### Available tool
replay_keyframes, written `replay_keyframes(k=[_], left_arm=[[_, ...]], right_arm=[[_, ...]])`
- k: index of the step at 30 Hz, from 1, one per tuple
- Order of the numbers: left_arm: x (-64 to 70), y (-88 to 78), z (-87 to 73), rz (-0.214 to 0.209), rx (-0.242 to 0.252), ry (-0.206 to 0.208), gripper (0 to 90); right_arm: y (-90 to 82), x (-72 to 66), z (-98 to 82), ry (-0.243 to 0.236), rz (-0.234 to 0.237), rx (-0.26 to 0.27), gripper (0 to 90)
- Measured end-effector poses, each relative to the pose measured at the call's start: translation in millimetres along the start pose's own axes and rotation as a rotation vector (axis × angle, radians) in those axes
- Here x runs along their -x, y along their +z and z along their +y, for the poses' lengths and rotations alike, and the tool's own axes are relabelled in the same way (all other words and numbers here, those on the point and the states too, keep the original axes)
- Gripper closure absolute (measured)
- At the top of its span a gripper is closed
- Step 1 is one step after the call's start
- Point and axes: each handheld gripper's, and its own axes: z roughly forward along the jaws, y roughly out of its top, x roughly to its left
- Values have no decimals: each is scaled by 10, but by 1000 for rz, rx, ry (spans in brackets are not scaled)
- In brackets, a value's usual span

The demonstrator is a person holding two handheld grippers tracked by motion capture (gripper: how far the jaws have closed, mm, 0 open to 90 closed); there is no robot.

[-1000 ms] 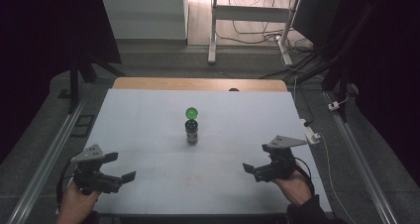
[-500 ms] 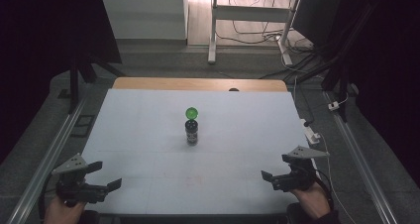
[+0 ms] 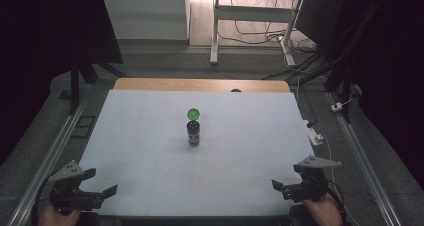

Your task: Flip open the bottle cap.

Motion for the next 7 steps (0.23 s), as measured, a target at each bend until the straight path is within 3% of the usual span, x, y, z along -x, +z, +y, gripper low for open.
replay_keyframes(k=[7], left_arm=[[3, 9, 7, 3, -15, -5, 0]], right_arm=[[-22, 8, -26, 4, -7, -9, 0]])
